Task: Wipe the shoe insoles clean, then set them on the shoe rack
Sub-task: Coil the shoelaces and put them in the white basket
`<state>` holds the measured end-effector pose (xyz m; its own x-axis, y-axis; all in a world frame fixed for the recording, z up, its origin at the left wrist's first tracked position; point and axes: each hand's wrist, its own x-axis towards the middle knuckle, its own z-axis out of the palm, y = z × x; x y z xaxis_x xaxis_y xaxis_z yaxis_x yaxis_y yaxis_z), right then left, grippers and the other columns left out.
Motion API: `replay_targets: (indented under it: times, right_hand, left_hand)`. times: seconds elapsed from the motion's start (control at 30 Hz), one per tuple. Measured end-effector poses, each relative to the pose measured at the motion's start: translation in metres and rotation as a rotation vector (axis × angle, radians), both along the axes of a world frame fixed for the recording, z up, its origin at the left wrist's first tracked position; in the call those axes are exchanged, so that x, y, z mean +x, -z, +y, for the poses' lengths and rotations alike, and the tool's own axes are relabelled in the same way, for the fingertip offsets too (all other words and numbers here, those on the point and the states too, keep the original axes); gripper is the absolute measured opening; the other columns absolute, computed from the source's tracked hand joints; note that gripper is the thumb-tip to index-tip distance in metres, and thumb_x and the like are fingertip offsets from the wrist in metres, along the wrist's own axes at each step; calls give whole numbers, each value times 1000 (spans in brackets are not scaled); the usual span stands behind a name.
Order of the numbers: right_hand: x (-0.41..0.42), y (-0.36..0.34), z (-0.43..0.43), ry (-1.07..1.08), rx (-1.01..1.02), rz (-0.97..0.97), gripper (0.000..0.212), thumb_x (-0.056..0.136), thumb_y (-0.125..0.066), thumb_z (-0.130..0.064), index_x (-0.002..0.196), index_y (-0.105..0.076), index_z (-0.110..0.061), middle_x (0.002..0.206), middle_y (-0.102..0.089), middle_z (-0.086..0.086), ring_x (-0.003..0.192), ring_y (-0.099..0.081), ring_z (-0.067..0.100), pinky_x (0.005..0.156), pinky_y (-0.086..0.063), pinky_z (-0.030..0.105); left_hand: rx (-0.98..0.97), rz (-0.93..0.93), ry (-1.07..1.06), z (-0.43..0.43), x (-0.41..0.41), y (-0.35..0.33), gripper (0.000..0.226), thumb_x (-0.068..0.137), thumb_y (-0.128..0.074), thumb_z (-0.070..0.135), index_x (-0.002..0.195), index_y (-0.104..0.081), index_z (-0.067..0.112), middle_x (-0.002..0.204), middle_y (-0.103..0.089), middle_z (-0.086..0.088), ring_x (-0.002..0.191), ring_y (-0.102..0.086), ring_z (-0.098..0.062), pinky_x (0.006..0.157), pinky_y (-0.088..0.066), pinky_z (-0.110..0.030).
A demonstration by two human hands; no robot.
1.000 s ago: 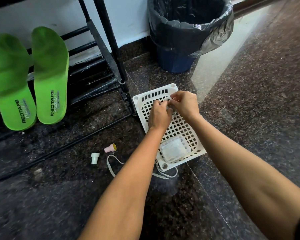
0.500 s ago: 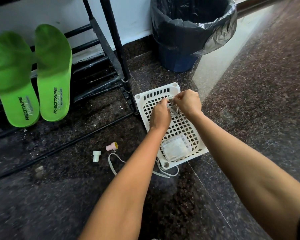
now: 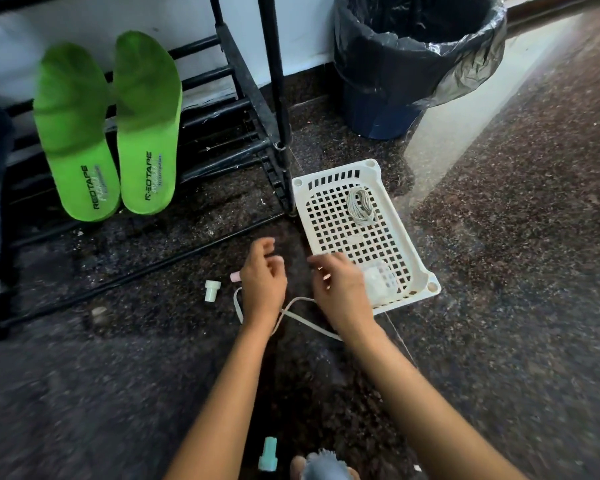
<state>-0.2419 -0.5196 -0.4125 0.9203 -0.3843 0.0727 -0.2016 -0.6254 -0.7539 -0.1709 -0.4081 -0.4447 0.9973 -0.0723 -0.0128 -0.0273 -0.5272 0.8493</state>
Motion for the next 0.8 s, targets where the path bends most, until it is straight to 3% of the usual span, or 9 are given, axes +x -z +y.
replay_targets:
  times: [0.13,0.23,0.33,0.43,0.57,0.67,0.8]
  right_hand:
    - [-9,23,37,-270,-252,412,15,90,-46,-5,102,-54,-8,104,-52,10,90,-59,32,71,-45,39]
    - [-10,30,49,-349,-356,509,15,93,-42,-4,105,-49,-9,109,-48,11,91,-60,32,67,-44,38]
    - [-9,38,51,-401,-434,487,18,97,-39,-14,112,-48,-11,109,-47,9,98,-56,28,68,-47,40]
    - [-8,36,50,-386,-364,438,23,96,-42,-24,113,-53,-14,103,-50,6,101,-54,27,67,-45,38]
    - [-1,12,51,-218,-164,232,14,89,-53,-27,91,-63,-17,87,-59,5,83,-59,27,67,-48,39]
    - [9,-7,50,-102,-91,118,6,84,-60,-22,81,-65,-23,77,-63,1,71,-60,22,64,-46,32]
    - [18,-21,47,95,-103,144,5,84,-63,-23,82,-67,-25,74,-66,-4,74,-58,19,62,-40,26]
  left_hand:
    - [38,98,-1,30,-20,11,26,91,-53,-2,114,-60,5,110,-65,-8,87,-60,-13,78,-43,-14]
    - [57,184,53,46,-32,22,24,91,-55,-2,111,-62,7,109,-67,-5,95,-63,-14,85,-47,-17]
    - [92,235,183,55,-41,27,22,91,-59,-1,110,-66,7,105,-70,-5,95,-65,-12,78,-41,0]
    - [86,247,302,62,-47,22,22,93,-59,7,114,-66,10,103,-71,-2,93,-66,-11,76,-43,-6]
    - [60,248,332,75,-46,4,18,100,-52,17,101,-69,12,83,-72,3,77,-64,-1,70,-44,-19]
    - [-33,283,297,88,-43,-17,24,102,-47,16,89,-67,15,68,-66,6,65,-62,3,64,-44,-16]
    - [-40,249,218,116,-35,-41,18,98,-55,23,96,-72,21,78,-71,13,70,-64,9,68,-48,-9]
